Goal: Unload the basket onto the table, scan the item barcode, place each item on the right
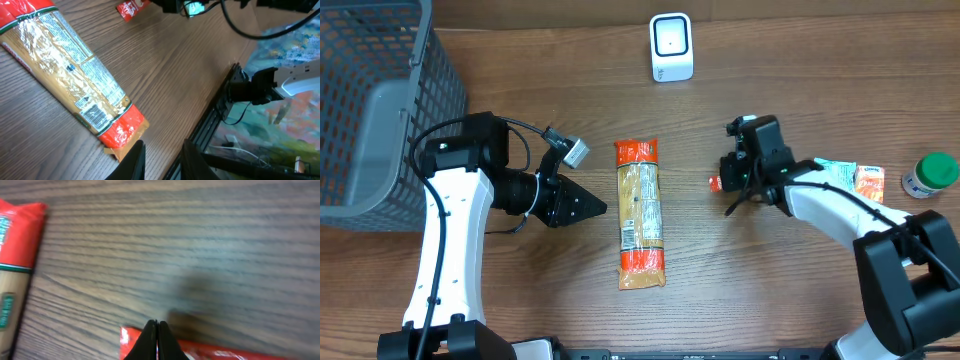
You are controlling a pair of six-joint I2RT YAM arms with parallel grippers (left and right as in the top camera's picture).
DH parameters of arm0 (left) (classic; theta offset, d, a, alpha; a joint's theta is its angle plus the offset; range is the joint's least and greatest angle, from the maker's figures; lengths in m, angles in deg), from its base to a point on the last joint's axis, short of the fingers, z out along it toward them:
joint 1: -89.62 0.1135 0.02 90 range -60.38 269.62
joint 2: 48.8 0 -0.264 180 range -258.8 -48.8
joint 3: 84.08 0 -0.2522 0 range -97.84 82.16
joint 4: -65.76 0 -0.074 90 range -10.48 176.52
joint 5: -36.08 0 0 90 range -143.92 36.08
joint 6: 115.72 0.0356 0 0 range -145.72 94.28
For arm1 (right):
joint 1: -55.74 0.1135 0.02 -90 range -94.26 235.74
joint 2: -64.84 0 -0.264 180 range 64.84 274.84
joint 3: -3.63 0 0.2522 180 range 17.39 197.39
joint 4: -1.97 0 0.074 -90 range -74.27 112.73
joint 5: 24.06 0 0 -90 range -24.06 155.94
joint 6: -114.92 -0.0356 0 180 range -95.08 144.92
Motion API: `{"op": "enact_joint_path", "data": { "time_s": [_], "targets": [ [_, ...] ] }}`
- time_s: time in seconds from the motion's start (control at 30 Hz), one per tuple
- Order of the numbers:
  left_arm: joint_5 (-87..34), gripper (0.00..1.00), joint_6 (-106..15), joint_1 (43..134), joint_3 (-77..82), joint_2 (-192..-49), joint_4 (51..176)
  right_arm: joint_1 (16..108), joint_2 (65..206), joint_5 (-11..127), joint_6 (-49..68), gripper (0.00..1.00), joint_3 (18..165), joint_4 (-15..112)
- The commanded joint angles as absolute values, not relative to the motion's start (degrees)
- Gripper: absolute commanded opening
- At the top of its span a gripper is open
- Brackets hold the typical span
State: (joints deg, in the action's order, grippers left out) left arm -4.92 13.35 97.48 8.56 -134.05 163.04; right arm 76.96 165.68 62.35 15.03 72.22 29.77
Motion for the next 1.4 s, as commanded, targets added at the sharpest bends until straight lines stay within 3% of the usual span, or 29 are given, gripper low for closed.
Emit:
{"op": "enact_joint_path", "data": {
  "time_s": [0.0,0.2,0.6,1.07,1.2,1.33,1.37],
  "targets": [
    [-5.7,0.17,12.8,97.1,8.7,-134.1,163.0,72.0,161.1,63.3,13.8,0.04,77.5,32.7],
    [-5.6,0.18,12.8,97.1,8.7,-134.1,162.3,63.4,162.5,63.1,12.7,0.04,77.9,34.1],
    [-5.6,0.17,12.4,97.1,8.7,-134.1,162.2,62.8,171.4,58.5,13.1,0.04,77.4,34.1],
    [-5.6,0.18,12.4,97.1,8.7,-134.1,161.9,62.8,171.3,59.7,13.5,0.04,77.6,61.2],
    [-5.9,0.18,12.4,97.1,8.7,-134.1,162.0,62.7,169.7,58.8,15.4,0.05,83.5,71.0],
    [-5.9,0.19,12.4,97.1,8.7,-134.1,161.8,63.1,167.2,48.4,21.5,0.12,88.0,76.1],
    [-5.9,0.19,12.4,97.1,8.7,-134.1,161.8,63.3,166.4,46.1,24.5,0.19,88.0,76.7]
  ]
}}
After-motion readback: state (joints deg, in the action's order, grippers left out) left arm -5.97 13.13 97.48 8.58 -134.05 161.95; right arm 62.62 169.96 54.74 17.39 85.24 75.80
